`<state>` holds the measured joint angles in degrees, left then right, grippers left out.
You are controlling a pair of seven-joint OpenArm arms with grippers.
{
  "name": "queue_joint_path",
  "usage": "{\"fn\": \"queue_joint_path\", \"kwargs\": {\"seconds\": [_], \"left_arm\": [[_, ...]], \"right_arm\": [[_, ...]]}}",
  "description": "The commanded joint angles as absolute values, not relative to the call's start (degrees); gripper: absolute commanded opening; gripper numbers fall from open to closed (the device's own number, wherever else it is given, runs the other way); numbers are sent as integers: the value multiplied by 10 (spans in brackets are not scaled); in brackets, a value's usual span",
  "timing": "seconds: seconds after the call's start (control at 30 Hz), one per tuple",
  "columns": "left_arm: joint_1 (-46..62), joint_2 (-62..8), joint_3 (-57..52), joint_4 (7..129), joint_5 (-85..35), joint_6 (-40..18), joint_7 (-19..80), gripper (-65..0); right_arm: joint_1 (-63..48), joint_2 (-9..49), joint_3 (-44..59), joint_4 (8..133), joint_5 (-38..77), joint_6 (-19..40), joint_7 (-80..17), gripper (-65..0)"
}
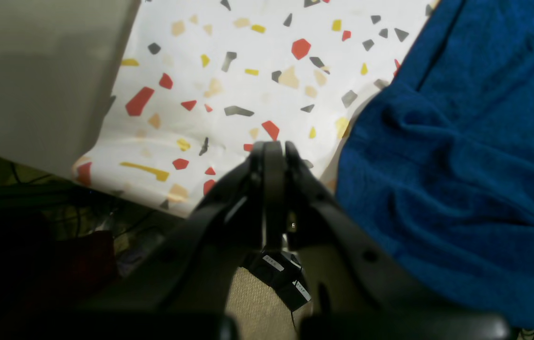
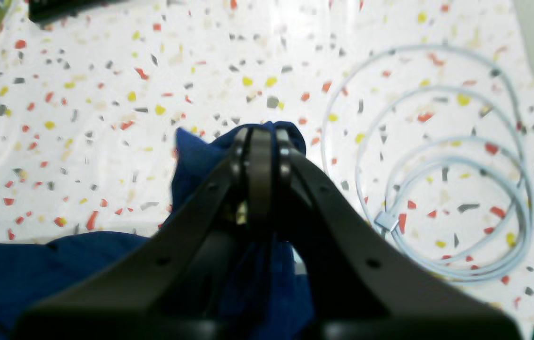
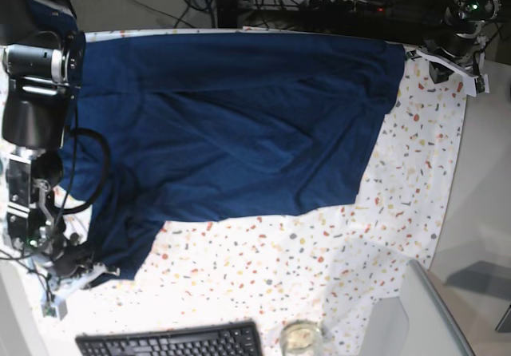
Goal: Layout the t-shirt on the table in an organized manner, then fold the t-shirt properly
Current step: 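Lift and fold the grasped shirt corner with the right gripper toward the shirt center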
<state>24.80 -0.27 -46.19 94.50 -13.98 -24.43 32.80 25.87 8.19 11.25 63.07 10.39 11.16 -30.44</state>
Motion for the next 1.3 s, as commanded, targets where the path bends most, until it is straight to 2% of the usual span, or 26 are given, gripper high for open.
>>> {"fn": "queue_joint_path", "kwargs": {"seconds": [0.0, 0.3, 0.63, 0.8, 1.27], "left_arm": [[249, -8, -464, 953, -147, -246, 318, -650], [249, -8, -464, 953, -147, -246, 318, -650], [249, -8, -465, 953, -147, -246, 318, -650], [249, -8, -465, 953, -147, -246, 318, -650], [249, -8, -464, 953, -147, -246, 318, -650]], "right_arm": [[275, 87, 112, 658, 109, 114, -299, -650], [274, 87, 112, 754, 109, 114, -321, -650], [270, 87, 111, 807, 109, 119, -319, -650], [256, 87, 111, 807, 109, 196, -320, -650], [153, 42, 90, 829, 109, 327, -320, -650]]}}
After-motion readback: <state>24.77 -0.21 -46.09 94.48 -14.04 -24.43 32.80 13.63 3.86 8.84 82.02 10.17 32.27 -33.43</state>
